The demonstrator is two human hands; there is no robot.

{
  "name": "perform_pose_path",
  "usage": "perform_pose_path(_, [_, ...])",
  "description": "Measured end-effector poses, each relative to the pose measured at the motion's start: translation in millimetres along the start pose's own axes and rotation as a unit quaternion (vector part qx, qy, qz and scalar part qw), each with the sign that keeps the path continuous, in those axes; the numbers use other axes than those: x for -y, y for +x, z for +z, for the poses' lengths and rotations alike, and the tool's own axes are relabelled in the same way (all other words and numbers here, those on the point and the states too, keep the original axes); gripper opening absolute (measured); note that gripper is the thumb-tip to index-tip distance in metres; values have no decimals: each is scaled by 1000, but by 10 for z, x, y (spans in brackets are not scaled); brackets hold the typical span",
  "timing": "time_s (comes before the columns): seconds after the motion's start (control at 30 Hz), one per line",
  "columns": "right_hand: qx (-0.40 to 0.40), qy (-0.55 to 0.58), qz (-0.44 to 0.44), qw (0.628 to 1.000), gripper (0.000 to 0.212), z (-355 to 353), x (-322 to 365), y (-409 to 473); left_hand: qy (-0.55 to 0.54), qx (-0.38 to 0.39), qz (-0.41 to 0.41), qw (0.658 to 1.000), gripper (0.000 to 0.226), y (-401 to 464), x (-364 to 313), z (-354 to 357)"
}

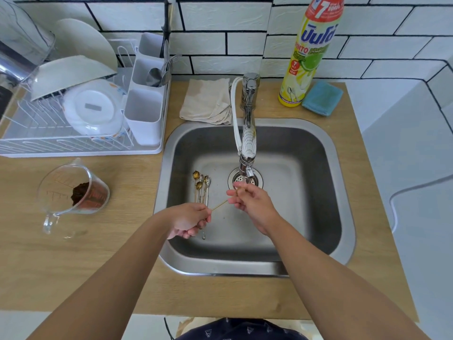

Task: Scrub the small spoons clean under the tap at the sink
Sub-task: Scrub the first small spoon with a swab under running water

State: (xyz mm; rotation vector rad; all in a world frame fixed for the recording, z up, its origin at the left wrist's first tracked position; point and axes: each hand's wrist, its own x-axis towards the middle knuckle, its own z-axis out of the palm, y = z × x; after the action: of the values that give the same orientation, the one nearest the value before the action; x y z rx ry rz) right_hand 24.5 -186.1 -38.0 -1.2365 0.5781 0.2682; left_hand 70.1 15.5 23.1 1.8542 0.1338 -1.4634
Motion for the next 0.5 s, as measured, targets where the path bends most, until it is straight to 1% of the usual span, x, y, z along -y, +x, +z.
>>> perform_pose_path(0.1, [-14,-12,-12,1000,14,-1,8,-29,-12,6,-8,1000,26,-5,21,-1])
perform_pose_path(0.17, [-30,-12,1,999,17,31,4,-40,-20,2,-11,1000,26,-11,9,10])
perform_pose_path(0.27, [-19,43,36,998,26,52,-11,-48,-55,-9,-27,998,28,-15,-39,18])
perform_pose_path(0.37, [17,118,46,992,23,28,19,-73,-104,-22,-43,993,34,-12,-37,16])
perform_pose_path(0.43, [11,122,46,991,18,40,69,-79,-136,-17,-45,989,38,3,7,35])
perform_pose_path(0.5, [-8,109,51,993,18,89,129,-74,-163,-8,-44,986,42,32,56,74])
